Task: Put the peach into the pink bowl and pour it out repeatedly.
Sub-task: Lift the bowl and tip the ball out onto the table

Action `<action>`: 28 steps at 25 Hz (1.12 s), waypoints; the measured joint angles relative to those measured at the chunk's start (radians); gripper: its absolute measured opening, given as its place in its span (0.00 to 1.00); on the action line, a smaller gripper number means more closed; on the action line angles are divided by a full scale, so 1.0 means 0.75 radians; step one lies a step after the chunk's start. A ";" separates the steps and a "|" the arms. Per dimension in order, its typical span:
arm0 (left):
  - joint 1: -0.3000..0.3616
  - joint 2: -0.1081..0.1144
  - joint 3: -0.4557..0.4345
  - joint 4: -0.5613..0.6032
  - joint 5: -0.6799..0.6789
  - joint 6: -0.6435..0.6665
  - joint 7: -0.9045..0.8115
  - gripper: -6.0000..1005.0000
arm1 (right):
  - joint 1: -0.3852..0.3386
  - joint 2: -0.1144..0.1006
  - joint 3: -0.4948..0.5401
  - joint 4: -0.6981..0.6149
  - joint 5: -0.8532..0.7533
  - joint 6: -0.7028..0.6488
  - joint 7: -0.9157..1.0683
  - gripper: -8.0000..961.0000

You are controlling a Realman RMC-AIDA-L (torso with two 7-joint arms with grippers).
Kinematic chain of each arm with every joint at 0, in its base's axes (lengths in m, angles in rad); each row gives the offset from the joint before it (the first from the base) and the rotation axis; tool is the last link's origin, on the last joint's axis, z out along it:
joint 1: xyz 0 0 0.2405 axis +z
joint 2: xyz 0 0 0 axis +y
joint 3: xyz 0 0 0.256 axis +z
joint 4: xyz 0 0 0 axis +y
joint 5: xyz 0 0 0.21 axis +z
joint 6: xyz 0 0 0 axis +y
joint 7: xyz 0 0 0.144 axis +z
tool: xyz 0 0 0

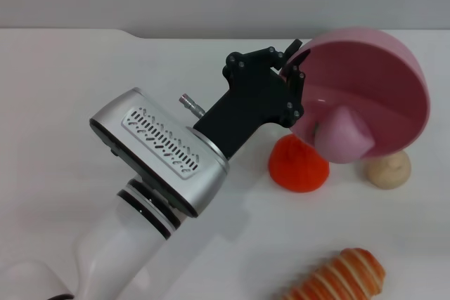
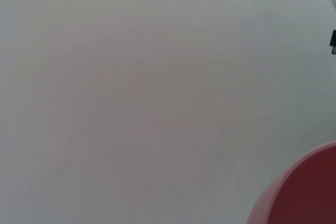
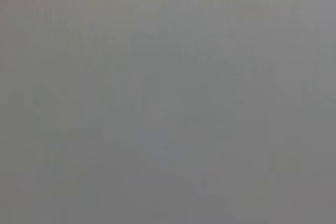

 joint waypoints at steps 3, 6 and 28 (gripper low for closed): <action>-0.006 0.001 0.003 -0.010 0.000 0.021 0.006 0.10 | 0.001 0.004 0.001 0.001 0.000 0.000 0.000 0.47; -0.006 0.001 0.016 -0.023 0.002 0.067 0.009 0.10 | 0.000 0.007 0.003 -0.001 0.000 -0.001 0.001 0.47; -0.012 0.006 0.028 -0.047 0.041 0.114 -0.046 0.10 | 0.004 0.013 -0.017 0.006 -0.010 -0.001 0.032 0.47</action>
